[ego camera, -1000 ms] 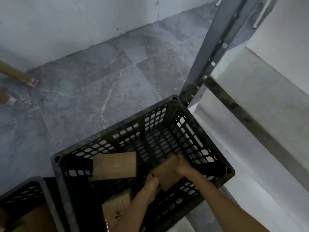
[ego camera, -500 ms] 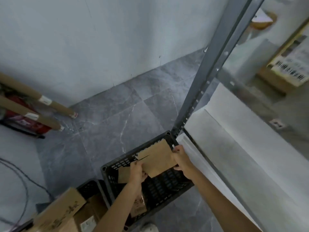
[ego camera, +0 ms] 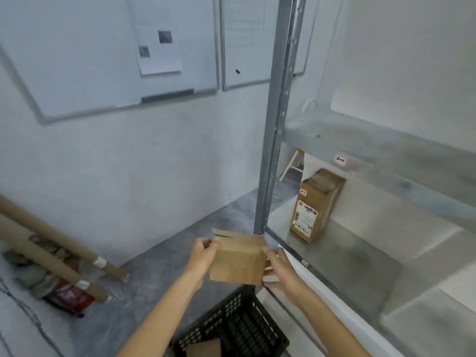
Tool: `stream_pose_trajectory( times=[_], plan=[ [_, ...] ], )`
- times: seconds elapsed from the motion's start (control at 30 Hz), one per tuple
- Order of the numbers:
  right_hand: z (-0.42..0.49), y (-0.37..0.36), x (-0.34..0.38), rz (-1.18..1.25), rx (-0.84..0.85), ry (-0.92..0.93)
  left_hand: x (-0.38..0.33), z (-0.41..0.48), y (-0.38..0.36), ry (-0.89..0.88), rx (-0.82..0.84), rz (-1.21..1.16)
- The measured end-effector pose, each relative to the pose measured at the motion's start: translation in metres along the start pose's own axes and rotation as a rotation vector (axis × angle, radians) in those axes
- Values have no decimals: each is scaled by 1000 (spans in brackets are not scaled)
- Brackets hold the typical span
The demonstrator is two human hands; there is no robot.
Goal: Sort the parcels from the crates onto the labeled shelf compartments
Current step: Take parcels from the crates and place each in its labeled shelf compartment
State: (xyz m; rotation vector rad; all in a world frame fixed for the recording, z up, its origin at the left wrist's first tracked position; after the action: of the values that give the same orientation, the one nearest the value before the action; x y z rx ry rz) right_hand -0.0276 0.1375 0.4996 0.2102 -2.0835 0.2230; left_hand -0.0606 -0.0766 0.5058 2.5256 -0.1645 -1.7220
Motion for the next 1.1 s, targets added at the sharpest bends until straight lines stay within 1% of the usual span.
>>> stream_pose_trajectory(
  times=[0.1,0.17,0.27,0.4,0.5,0.57,0.63,0.73,0.8,0.9,1.03,1.1],
  plan=[
    [-49,8,30,96,-103,77,-39,-20,-20,-24,112,-74],
    [-80,15,45,123,-182,147,-65,-37,-37,-84,165,-102],
    [-127,27,60,146,-308,253,-97,-67,-65,-159,287,-128],
    [-187,52,52,200,-490,289,-122,-109,-98,-211,458,-118],
    [-237,70,34,166,-655,345,-128,-147,-129,-244,656,-180],
    [-273,78,21,157,-753,395,-128,-179,-152,-285,773,-176],
    [-306,84,6,204,-795,417,-126,-208,-176,-314,862,-167],
    [-354,96,-10,239,-869,439,-120,-245,-206,-293,937,-185],
    [-386,103,-15,235,-932,497,-120,-267,-225,-298,988,-227],
    [-431,111,-21,225,-980,597,-121,-300,-254,-315,1081,-317],
    [-489,118,-29,185,-1046,763,-118,-344,-294,-309,1248,-315],
    [-511,120,-34,160,-1041,820,-118,-360,-310,-331,1235,-356]
  ],
)
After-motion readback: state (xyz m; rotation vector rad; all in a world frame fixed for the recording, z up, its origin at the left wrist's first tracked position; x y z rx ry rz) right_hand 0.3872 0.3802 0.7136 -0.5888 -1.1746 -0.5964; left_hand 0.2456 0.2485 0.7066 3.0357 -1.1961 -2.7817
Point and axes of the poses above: each hand's wrist, its own z-axis towards the middle knuckle, its own y-axis out of the back of the hand, x = y × z, the point moved 6 cm from there along z, towards the middle knuckle, and after that the axes turned 14 degrees about x, right-handed, at the moved point
